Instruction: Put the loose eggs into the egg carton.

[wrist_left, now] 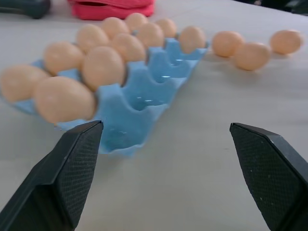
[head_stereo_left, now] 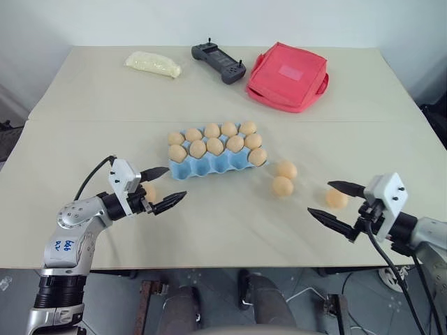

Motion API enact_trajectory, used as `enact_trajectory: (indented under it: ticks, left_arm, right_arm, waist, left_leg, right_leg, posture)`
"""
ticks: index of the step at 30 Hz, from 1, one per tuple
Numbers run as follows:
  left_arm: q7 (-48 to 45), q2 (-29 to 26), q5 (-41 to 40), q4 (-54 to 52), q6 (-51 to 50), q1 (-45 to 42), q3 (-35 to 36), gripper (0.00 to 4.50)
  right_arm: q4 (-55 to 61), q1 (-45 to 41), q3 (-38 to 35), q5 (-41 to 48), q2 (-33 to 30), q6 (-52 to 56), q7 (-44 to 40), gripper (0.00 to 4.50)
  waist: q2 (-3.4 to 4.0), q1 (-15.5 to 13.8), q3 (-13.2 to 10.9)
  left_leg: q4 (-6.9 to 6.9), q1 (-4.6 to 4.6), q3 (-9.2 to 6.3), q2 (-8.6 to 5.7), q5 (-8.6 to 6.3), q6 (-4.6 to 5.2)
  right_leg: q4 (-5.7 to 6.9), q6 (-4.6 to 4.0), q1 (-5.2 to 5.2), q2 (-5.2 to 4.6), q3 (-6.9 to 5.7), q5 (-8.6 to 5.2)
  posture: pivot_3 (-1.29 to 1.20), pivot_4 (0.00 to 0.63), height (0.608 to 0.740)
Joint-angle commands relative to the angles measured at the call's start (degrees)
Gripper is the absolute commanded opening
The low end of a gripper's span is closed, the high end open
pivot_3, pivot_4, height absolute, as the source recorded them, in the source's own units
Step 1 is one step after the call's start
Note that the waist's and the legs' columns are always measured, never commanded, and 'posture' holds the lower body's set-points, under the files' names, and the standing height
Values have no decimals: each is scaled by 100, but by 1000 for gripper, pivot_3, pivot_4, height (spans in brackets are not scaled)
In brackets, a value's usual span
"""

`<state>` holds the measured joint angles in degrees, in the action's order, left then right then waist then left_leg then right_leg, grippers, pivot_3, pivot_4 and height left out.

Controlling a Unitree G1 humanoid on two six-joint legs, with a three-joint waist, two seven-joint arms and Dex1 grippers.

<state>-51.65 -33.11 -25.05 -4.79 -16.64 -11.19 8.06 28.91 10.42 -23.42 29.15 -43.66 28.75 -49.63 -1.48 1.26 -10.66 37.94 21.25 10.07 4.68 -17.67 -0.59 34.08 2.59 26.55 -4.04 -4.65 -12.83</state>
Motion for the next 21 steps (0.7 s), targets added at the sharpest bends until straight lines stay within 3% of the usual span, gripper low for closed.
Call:
enact_trajectory:
  ticks: [1,6,11,21]
  left_arm:
    - [-294,-96,-158,-141,-53,-144,-108,4488]
    - [-463,-77,-160,-103,-91,-223,-212,4488]
    - [-459,-63,-179,-238,-118,-118,-215,4488]
    - [-123,-98,-249,-809,-192,645,125,4488]
  right_arm:
    - [406,470,-612,154,-20,119,88,4500]
    - [364,700,-714,118,41,198,309,4500]
    - [-101,173,-509,75,151,247,630,4500]
    - [-1614,-1061,614,-377,103,204,598,4500]
  waist:
    - [-1,5,1]
    - [-3,45,1]
    - [-5,44,2]
    - [-6,35,3]
  left_leg:
    - [0,-1,-1,1,-3,-5]
    - [2,-7,-2,-2,-3,-5]
    - [4,-13,-11,-2,-4,-7]
    - [2,-8,-12,5,0,9]
  right_leg:
    - [-2,0,-3,3,0,0]
    - [-11,0,-7,14,20,0]
    - [-15,-7,-7,38,40,3]
    - [-12,-11,2,46,39,0]
  posture:
    - [0,150,740]
    - [0,150,740]
    - [0,150,740]
    - [0,150,740]
